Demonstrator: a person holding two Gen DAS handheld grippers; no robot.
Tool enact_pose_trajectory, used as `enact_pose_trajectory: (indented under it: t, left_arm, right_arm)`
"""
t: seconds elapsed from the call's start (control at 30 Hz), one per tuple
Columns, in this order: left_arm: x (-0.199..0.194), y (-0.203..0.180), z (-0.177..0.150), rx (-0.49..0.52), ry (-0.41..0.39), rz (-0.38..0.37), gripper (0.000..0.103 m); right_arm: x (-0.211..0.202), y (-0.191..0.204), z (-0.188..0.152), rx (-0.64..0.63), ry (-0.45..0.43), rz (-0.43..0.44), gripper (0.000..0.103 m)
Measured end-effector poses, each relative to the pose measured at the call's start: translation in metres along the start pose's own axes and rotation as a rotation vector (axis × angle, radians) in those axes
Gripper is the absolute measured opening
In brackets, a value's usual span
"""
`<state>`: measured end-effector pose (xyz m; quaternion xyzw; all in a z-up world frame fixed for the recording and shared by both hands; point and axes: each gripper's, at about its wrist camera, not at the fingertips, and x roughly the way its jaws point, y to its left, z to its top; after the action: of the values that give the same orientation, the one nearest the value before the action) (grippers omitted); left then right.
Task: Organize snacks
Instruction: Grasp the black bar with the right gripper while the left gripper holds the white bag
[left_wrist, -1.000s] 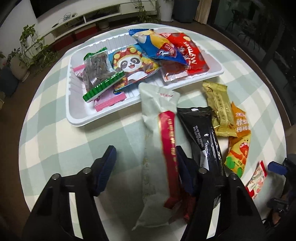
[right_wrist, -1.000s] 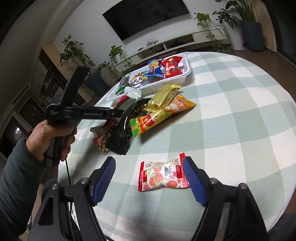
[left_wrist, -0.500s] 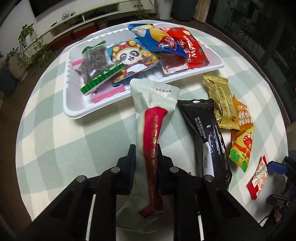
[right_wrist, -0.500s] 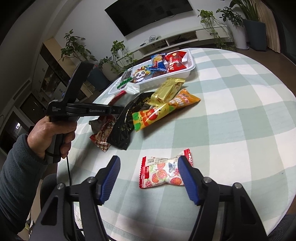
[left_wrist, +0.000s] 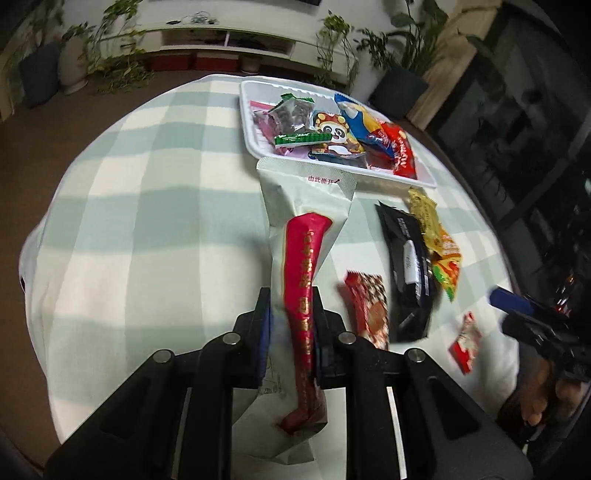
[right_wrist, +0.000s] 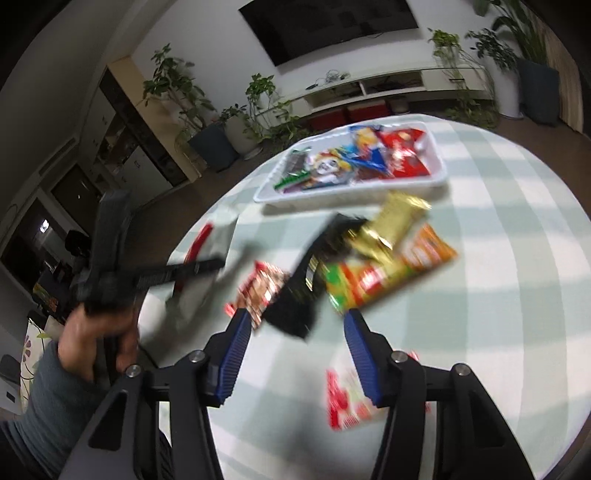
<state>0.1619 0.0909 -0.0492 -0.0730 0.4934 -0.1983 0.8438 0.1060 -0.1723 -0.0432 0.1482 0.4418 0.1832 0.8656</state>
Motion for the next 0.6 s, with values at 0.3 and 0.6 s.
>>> enact_pose_trajectory:
  t: [0.3,0.6]
  left_arm:
    - [-0.036,0.001,-0.042,-0.084,-0.089,-0.086,0.016]
    - [-0.03,0.006,-0.048,-0.123,-0.091,-0.113,0.016]
  right_arm:
    - [0.073,0.007,0.033,0.047,0.188,-0.144,0.051]
    - [0.106,-0.008,0.043,0.074,0.229,-0.236,0.051]
